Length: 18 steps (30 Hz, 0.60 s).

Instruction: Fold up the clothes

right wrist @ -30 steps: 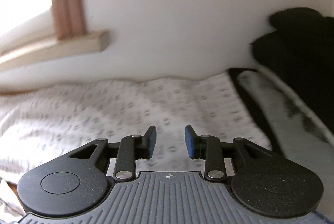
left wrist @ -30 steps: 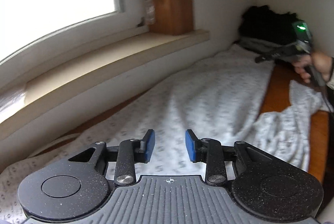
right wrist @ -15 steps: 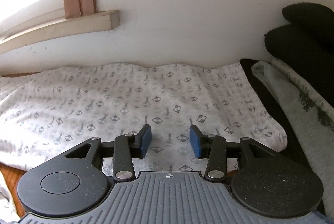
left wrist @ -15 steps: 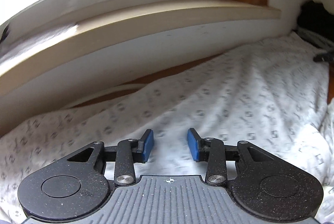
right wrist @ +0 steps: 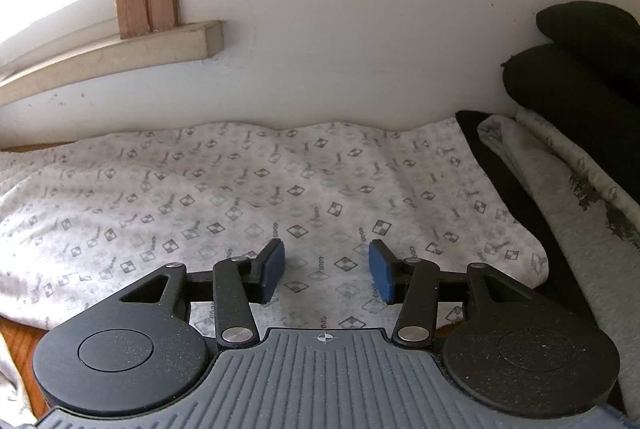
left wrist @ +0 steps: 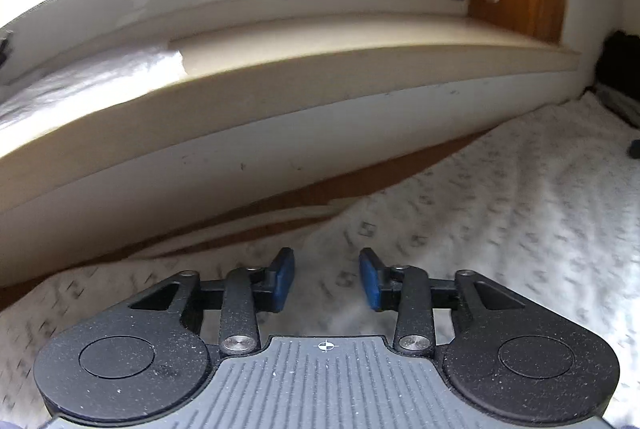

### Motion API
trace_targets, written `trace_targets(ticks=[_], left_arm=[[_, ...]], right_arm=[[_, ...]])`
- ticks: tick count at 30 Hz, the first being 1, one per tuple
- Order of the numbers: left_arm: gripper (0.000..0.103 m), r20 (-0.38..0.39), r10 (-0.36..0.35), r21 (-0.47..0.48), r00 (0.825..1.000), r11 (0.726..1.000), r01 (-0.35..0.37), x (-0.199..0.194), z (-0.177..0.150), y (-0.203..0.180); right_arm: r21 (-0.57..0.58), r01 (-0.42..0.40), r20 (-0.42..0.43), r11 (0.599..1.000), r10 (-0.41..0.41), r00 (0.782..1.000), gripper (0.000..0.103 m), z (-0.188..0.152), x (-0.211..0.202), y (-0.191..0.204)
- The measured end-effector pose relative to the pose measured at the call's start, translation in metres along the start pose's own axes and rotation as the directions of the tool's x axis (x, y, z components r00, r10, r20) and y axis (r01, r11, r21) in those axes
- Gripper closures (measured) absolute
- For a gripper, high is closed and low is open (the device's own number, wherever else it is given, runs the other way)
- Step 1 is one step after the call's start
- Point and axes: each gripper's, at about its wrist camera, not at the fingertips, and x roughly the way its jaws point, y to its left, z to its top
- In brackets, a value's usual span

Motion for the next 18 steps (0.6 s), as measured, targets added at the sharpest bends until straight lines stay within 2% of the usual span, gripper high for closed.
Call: trace_targets(ticks=[2, 4, 9, 12, 14, 18], left_arm=[[0.072, 0.005, 0.027, -0.024, 1.000, 0.999, -0.027, 0.002, 0.000, 0.008], [0.072, 0.023, 0.059, -0.012, 0.998, 0.998, -0.058, 0.002, -0.005, 0.014], [0.072, 0.022, 0.021, -0.111, 1.000, 0.994, -0.019, -0.008, -0.010, 0.032], [0.071, 0.016, 0.034, -0.131, 0.999, 0.991, -0.032, -0.017, -0.008, 0.029], [0.066, 0.028, 0.043, -0.141, 0.999, 0.989, -0.038, -0.025, -0.007, 0.024], [0.066, 0.088, 0.070, -0.079, 0.994, 0.995, -0.063, -0.048, -0.012, -0.001]], right_arm=[[0.000, 0.002, 0.000, 1.000, -0.002, 1.000, 0.054, 0.000, 0.000, -0.001], [-0.001, 0.004, -0.002, 1.000, -0.004, 1.000, 0.048, 0.000, 0.000, -0.001], [0.007, 0.005, -0.005, 1.000, -0.005, 1.000, 0.047, 0.000, 0.000, -0.002], [0.011, 0.006, -0.007, 1.000, -0.006, 1.000, 0.046, 0.000, 0.001, -0.003], [0.013, 0.006, -0.008, 1.000, -0.006, 1.000, 0.045, 0.000, 0.001, -0.003], [0.008, -0.018, -0.007, 1.000, 0.019, 1.000, 0.045, 0.001, 0.000, -0.005]])
